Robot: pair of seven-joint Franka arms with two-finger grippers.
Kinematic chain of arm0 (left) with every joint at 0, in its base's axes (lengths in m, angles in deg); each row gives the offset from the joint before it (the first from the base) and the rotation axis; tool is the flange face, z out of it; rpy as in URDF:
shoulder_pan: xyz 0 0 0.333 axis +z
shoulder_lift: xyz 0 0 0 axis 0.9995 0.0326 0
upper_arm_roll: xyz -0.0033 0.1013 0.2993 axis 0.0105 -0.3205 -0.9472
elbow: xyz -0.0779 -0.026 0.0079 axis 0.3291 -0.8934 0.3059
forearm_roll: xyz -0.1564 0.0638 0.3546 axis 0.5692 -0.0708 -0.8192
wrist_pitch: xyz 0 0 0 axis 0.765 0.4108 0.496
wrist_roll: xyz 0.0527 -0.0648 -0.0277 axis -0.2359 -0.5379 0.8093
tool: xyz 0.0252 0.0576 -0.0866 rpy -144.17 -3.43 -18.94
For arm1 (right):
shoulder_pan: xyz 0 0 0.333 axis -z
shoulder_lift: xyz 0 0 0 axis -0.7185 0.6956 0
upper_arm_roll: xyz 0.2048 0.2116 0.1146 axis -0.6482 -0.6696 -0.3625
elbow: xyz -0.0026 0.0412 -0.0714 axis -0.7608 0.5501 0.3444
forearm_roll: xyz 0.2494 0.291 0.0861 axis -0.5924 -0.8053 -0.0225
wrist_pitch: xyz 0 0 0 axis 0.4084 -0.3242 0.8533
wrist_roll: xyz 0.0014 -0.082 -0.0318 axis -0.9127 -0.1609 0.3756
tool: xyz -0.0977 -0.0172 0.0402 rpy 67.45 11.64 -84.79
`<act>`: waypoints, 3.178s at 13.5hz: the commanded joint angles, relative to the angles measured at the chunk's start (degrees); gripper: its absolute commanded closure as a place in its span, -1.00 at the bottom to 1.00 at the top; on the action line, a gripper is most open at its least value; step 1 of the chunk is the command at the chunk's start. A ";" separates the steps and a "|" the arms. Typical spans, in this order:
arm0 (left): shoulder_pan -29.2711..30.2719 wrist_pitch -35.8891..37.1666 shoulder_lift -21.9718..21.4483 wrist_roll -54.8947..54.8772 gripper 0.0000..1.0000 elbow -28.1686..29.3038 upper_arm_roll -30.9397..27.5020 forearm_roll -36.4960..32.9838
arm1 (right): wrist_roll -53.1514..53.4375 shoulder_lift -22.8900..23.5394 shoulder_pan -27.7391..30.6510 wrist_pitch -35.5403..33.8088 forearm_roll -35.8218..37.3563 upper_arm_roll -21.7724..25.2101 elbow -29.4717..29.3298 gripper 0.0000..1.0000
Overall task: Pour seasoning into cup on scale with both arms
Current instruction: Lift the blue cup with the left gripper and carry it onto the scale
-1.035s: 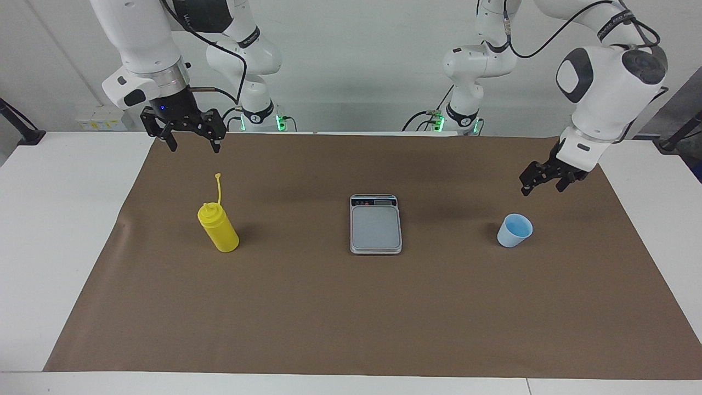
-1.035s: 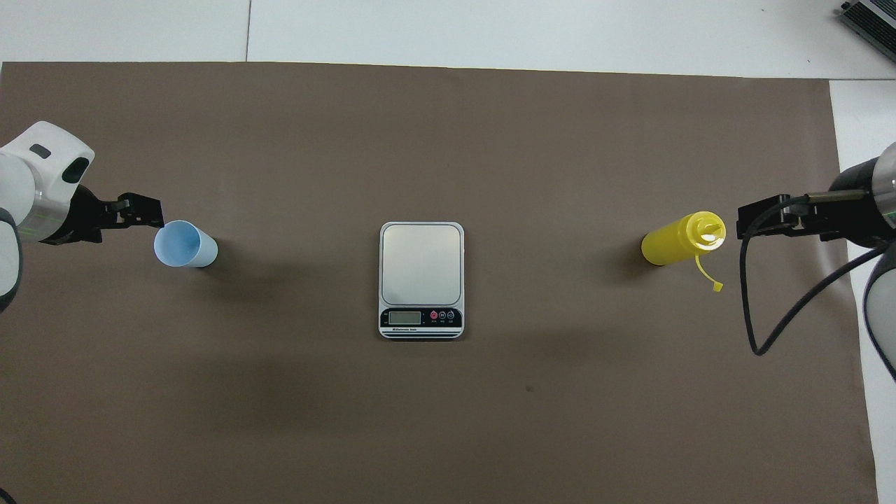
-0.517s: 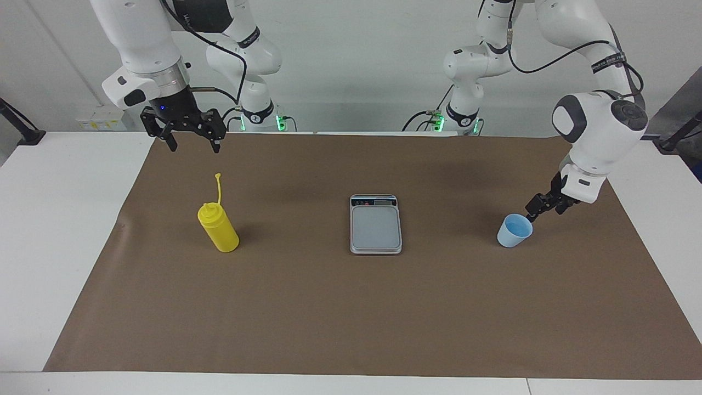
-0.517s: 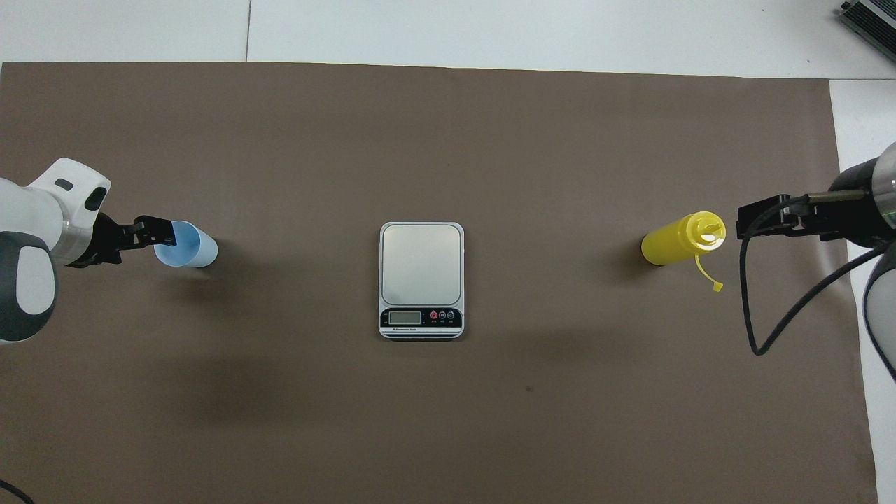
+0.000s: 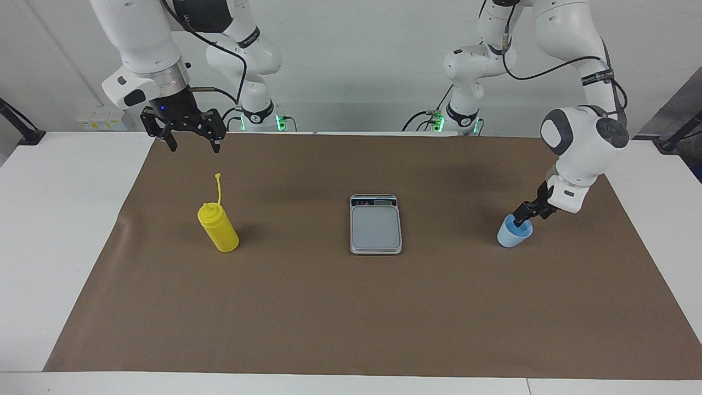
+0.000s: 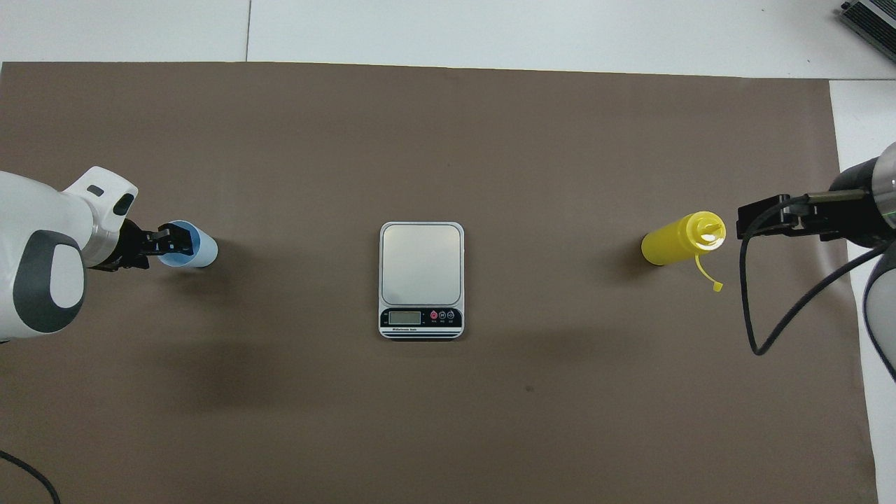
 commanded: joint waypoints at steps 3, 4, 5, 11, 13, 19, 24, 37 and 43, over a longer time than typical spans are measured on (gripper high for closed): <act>0.16 1.14 -0.20 -5.53 1.00 -0.41 -0.32 0.73 | 0.83 -1.12 0.60 0.22 -0.10 -0.34 1.26 -1.00; 0.16 2.28 -0.03 -5.88 1.00 -1.29 -0.32 0.73 | 0.83 -1.12 0.60 0.22 -0.10 -0.34 1.26 -1.00; 0.24 4.29 0.23 -7.19 1.00 -3.12 -0.40 0.30 | 0.83 -1.12 0.60 0.22 -0.10 -0.34 1.26 -1.00; -0.28 16.15 0.85 -10.28 1.00 -14.55 -0.32 0.29 | 0.83 -1.12 0.51 0.22 -0.10 -0.34 1.26 -1.00; -2.38 20.38 1.03 -9.49 1.00 -17.89 0.12 0.82 | 0.83 -1.12 0.60 0.22 -0.10 -0.34 1.26 -1.00; -11.78 19.52 1.12 1.22 1.00 -18.35 0.04 0.82 | 0.83 -1.12 0.60 0.22 -0.10 -0.34 1.26 -1.00; -17.84 19.60 1.46 8.42 1.00 -20.70 0.21 0.73 | 0.83 -1.12 0.60 0.22 -0.10 -0.34 1.26 -1.00; -32.53 10.55 7.27 19.87 1.00 -21.87 0.30 0.64 | 0.83 -1.12 0.60 0.22 -0.10 -0.34 1.26 -1.00; -34.82 9.94 9.29 20.92 1.00 -22.04 0.21 -0.41 | 0.83 -1.12 0.60 0.22 -0.10 -0.34 1.26 -1.00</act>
